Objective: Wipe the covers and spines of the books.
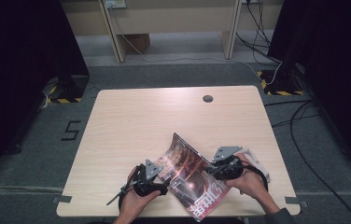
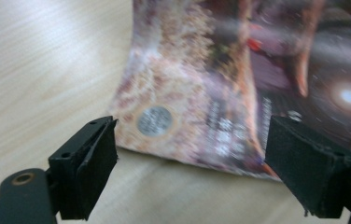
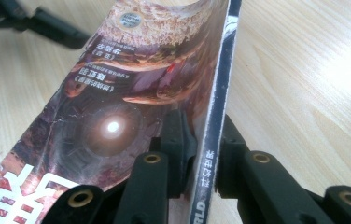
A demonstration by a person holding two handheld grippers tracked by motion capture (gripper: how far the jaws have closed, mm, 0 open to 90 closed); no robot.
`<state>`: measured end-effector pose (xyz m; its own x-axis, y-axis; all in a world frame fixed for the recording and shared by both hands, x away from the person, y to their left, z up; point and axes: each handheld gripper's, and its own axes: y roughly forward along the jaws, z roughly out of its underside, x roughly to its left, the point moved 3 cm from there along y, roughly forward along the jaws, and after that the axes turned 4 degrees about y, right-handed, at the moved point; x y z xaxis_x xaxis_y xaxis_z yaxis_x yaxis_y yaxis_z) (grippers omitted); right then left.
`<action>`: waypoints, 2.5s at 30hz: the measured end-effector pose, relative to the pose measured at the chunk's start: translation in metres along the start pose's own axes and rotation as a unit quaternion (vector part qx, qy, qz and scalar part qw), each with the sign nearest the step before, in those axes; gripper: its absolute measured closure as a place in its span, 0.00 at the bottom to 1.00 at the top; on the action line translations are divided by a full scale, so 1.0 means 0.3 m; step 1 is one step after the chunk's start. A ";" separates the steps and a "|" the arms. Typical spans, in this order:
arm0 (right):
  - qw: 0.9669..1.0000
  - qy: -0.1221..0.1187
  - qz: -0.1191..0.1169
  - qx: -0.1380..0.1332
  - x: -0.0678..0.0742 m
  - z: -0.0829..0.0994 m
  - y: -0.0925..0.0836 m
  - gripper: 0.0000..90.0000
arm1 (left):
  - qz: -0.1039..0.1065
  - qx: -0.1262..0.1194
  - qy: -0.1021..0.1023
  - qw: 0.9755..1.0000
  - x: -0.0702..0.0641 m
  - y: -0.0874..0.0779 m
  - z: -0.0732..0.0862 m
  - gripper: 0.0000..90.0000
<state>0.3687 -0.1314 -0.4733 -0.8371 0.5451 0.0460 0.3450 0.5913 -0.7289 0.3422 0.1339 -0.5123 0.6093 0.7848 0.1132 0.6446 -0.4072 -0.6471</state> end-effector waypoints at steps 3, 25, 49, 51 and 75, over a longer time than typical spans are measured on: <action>1.000 -0.008 -0.005 -0.001 -0.003 0.004 -0.008 0.87 | 0.005 -0.014 -0.017 1.000 0.017 0.016 -0.024 0.19; 0.996 -0.076 -0.055 -0.006 0.024 0.003 -0.082 0.88 | 0.076 -0.102 0.034 0.991 0.059 0.086 -0.138 0.18; 0.997 -0.067 -0.014 0.027 -0.019 -0.016 -0.048 0.89 | 0.084 -0.099 0.114 0.985 0.058 0.052 -0.092 0.75; 0.997 -0.066 -0.013 0.029 -0.030 -0.022 -0.041 0.88 | 0.080 -0.100 0.117 0.985 0.060 0.046 -0.088 0.78; 0.994 0.023 0.093 -0.053 -0.145 -0.040 -0.124 0.58 | 0.028 -0.090 0.103 0.990 0.097 -0.056 -0.015 0.90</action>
<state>0.3974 -0.1699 -0.4401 -0.7350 0.6762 -0.0500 0.5372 0.5358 -0.6514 0.3512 0.1613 -0.4948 0.7165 0.6532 0.2446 0.6670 -0.5391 -0.5142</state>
